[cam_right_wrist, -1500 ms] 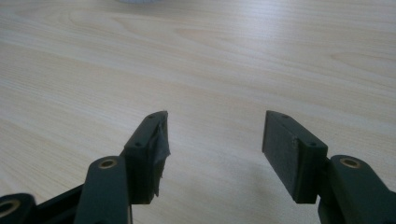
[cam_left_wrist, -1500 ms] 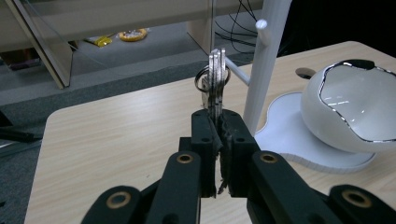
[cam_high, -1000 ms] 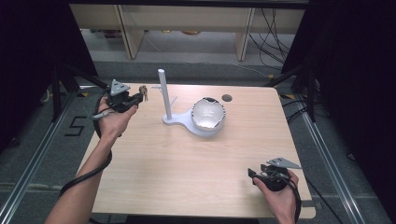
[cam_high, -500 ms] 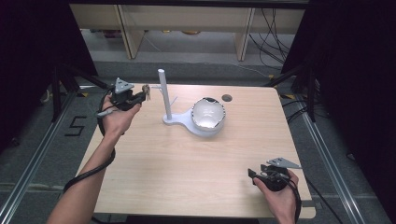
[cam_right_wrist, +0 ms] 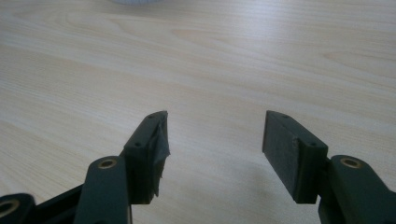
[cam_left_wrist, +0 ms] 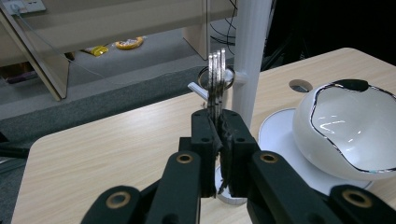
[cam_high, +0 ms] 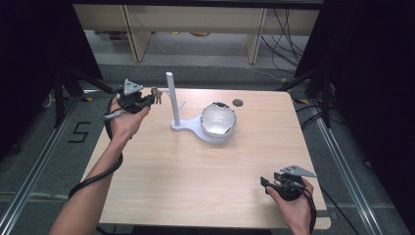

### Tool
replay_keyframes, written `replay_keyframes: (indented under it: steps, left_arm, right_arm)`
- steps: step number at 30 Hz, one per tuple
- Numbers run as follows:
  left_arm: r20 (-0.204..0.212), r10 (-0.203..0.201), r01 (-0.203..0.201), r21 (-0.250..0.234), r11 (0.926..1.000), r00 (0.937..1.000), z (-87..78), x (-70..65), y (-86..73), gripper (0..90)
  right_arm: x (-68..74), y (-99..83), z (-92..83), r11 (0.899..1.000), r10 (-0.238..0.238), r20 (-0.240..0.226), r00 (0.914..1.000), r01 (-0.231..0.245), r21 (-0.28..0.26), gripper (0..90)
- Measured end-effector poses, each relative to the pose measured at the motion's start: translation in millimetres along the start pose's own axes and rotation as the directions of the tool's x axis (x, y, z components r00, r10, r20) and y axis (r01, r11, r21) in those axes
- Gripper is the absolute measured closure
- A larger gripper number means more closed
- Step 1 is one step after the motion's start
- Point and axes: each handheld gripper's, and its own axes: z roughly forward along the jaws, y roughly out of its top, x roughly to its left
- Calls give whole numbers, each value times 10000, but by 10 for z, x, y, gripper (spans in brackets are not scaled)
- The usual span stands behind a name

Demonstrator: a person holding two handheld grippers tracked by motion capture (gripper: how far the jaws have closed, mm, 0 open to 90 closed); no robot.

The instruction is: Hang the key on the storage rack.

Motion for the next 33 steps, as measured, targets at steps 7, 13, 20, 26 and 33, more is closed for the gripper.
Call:
replay_keyframes:
  steps: [7, 13, 20, 26, 33]
  left_arm:
    - [-68, 38, -38, 98, 9999, 10000, 42, -5, 23, 842]
    - [-68, 93, -91, 208, 9997, 9999, 77, 0, 30, 842]
    - [-56, 132, -131, 224, 9997, 9999, 102, 2, 42, 841]
    - [34, -15, 14, 229, 9997, 10000, 135, 13, 60, 840]
    - [191, -259, 255, 229, 9994, 9995, 171, 43, 59, 836]
  right_arm:
    - [-1, 1, -8, 10000, 38, -11, 10000, -38, -5, 416]
    - [-5, -3, -7, 9999, 112, -2, 9999, -112, 17, 415]
    - [-7, -2, -10, 10000, 86, 36, 10000, -86, 7, 413]
    - [-4, -2, -13, 9999, 101, 23, 9999, -101, -4, 413]
    - [-2, -3, -7, 9999, 101, 44, 9999, -101, 23, 412]
